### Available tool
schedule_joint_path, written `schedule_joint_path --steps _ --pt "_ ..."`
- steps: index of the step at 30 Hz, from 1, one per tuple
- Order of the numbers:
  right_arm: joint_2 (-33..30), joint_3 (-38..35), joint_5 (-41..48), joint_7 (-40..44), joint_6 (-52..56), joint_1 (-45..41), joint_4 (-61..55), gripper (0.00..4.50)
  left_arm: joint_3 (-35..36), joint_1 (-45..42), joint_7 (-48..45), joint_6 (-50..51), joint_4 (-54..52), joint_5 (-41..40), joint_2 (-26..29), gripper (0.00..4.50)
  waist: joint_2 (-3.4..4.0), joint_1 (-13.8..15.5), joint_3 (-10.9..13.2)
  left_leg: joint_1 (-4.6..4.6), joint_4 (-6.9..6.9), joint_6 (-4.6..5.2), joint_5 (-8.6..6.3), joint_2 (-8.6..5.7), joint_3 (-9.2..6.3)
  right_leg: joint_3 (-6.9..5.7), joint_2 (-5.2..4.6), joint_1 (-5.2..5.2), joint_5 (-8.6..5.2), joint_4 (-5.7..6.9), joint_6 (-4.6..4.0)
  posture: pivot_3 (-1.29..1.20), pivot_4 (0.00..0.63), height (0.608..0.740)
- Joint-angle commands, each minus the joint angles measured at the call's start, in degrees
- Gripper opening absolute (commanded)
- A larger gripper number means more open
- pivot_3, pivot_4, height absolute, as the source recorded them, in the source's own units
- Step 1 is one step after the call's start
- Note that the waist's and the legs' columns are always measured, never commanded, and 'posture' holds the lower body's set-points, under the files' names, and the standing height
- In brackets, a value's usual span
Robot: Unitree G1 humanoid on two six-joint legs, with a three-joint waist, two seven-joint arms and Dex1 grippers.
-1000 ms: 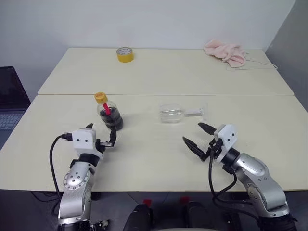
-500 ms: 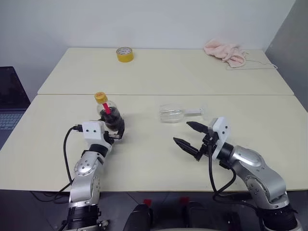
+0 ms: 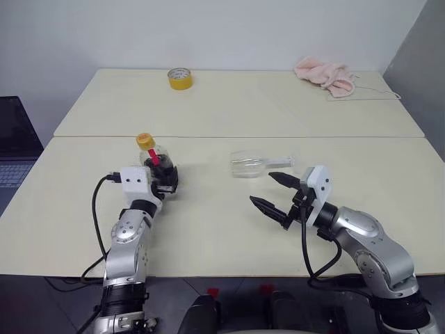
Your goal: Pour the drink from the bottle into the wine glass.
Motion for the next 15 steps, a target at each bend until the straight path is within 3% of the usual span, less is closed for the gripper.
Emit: schedule_joint_path --steps 1,6,9,13,15 --pt "-0.11 -0.03 -0.24 0.22 -0.92 -1.5 -1.34 4.5 -0.51 -1.48 -2.06 0.29 -0.32 -0.96 0.91 4.48 0.0 -0.02 0.0 0.0 0.0 0.0 0.0 0.0 0.0 0.0 0.0 0.0 0.0 0.0 0.0 0.0 0.15 0.74" --pt "0.03 -0.05 -0.53 0.08 -1.41 -1.39 -1.16 4.5 -0.57 -2.4 -3.19 0.24 0.72 -1.29 1.15 4.48 0.0 -0.02 0.0 -0.01 0.0 0.0 0.0 0.0 0.0 0.01 -0.01 -0.01 0.0 -0.01 0.0 0.0 0.15 0.74" --pt "0.25 -0.22 -0.82 -0.21 -1.68 -1.47 -0.93 4.5 -0.5 -3.04 -3.46 0.55 1.06 -1.59 1.18 3.93 0.0 0.01 0.0 0.0 0.0 0.0 0.0 0.0 -0.01 0.0 -0.01 -0.01 0.0 0.0 0.0 0.0 0.15 0.74" --pt "0.46 -0.62 -0.83 -0.6 -1.56 -1.76 -0.91 4.5 -0.35 -3.32 -4.21 0.83 0.86 -2.27 1.06 2.74 0.0 0.05 0.0 -0.02 0.01 0.0 0.0 -0.02 -0.01 0.0 -0.01 0.0 0.0 0.0 0.0 0.0 0.15 0.74" --pt "0.44 -0.65 -0.82 -0.72 -1.53 -1.86 -1.06 4.5 -0.46 -3.3 -4.53 1.07 0.52 -2.26 1.18 2.42 0.0 0.04 0.0 -0.02 0.01 0.0 0.0 -0.02 -0.01 0.0 -0.02 -0.01 0.0 0.0 0.0 0.0 0.15 0.74"
